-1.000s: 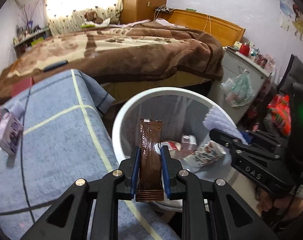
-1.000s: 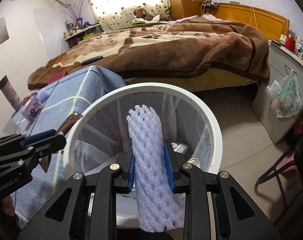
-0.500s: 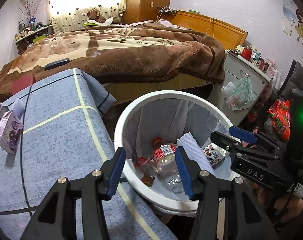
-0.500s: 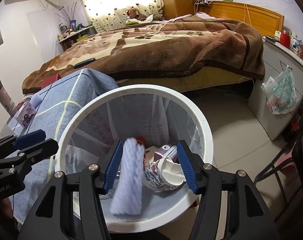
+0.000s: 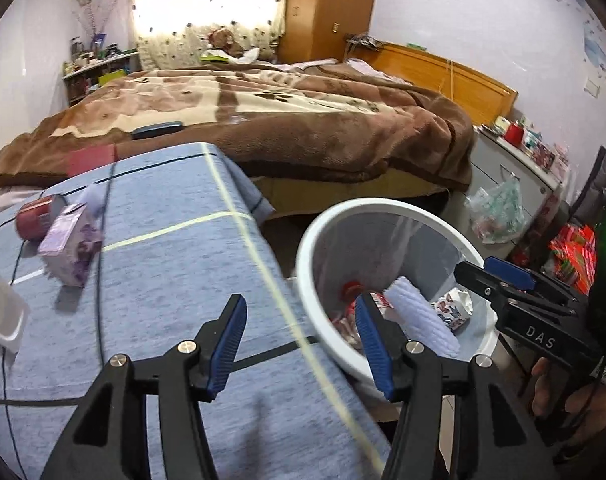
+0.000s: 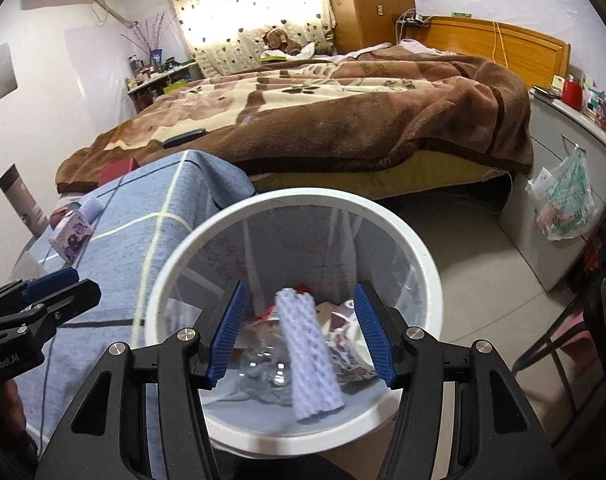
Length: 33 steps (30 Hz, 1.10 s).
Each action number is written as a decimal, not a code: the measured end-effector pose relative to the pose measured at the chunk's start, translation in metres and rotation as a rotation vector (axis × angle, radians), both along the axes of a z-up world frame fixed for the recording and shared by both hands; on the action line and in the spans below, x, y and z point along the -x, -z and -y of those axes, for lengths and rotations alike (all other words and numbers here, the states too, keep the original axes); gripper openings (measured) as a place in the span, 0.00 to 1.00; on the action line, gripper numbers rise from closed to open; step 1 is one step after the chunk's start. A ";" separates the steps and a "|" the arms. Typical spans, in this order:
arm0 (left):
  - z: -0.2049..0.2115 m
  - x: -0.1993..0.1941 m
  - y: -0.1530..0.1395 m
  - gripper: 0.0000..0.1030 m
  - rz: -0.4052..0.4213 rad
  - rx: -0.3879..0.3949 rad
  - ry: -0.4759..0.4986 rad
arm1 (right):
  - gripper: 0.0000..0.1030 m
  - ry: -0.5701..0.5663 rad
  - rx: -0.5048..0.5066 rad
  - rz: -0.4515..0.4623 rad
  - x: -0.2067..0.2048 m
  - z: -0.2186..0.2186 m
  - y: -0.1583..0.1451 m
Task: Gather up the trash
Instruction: 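Move both open tools back toward the juice box and yogurt cup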
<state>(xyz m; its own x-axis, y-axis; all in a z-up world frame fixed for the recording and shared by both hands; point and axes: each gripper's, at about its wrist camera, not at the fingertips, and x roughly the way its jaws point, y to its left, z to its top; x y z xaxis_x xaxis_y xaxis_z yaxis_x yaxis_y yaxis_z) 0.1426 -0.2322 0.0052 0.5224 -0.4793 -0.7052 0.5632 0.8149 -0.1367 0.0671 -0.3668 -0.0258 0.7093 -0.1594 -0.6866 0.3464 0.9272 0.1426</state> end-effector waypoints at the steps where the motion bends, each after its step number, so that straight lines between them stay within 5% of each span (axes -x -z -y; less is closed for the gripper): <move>1: -0.006 -0.001 -0.001 0.57 0.000 0.009 -0.008 | 0.56 -0.007 -0.001 0.006 -0.001 -0.003 -0.001; 23: -0.172 -0.028 -0.001 0.62 0.058 -0.013 -0.378 | 0.56 -0.241 0.006 0.034 -0.047 -0.095 -0.012; 33: -0.231 -0.056 0.011 0.63 0.029 -0.037 -0.476 | 0.56 -0.354 0.018 0.015 -0.087 -0.146 -0.021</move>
